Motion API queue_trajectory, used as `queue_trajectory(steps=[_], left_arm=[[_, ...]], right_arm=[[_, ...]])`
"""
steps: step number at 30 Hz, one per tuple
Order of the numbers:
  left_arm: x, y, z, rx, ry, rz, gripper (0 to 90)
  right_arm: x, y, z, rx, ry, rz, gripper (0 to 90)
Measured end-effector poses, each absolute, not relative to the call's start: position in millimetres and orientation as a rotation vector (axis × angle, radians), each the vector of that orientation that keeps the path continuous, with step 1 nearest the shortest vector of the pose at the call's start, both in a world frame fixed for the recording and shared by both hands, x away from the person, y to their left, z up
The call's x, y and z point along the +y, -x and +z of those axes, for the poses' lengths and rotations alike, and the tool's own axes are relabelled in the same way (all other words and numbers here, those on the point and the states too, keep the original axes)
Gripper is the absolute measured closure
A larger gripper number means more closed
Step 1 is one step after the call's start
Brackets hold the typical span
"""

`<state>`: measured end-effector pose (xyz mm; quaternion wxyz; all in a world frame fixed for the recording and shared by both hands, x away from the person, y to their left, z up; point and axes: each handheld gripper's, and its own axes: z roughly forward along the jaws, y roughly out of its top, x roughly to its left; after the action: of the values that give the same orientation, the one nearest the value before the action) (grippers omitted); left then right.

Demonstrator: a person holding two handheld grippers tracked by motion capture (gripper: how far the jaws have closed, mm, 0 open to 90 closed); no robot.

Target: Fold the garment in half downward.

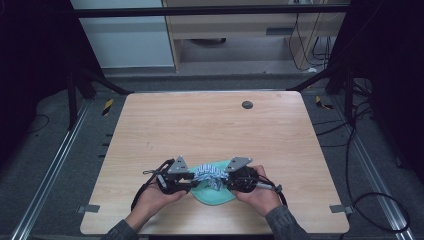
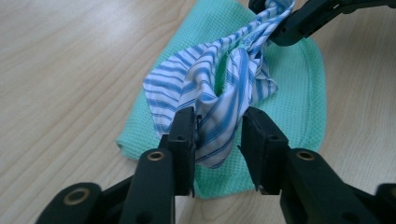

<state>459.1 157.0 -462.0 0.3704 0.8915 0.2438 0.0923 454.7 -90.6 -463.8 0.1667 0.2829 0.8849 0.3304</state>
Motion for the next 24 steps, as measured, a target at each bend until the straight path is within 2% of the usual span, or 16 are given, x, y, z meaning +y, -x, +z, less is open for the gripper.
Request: queue_trajectory(steps=[7,9,13,22,24], left_arm=[[155,-458,-468,0.611,-2.311,0.230,66.1],[155,-461,-469,0.604,-2.321,0.239,72.1],[155,-468,-467,0.617,-2.313,0.269,76.5],[158,-484,-463,0.643,-2.293,0.283,76.1],[158,-483,-462,0.646,-2.290,0.283,73.2]], right_arm=[[-91,-452,-467,2.538,-0.797,0.926,62.0],[-91,-452,-467,2.540,-0.802,0.928,63.7],[-89,-454,-466,2.532,-0.811,0.933,64.4],[-82,-460,-464,2.518,-0.820,0.941,63.8],[-82,-459,-463,2.519,-0.817,0.940,63.6]])
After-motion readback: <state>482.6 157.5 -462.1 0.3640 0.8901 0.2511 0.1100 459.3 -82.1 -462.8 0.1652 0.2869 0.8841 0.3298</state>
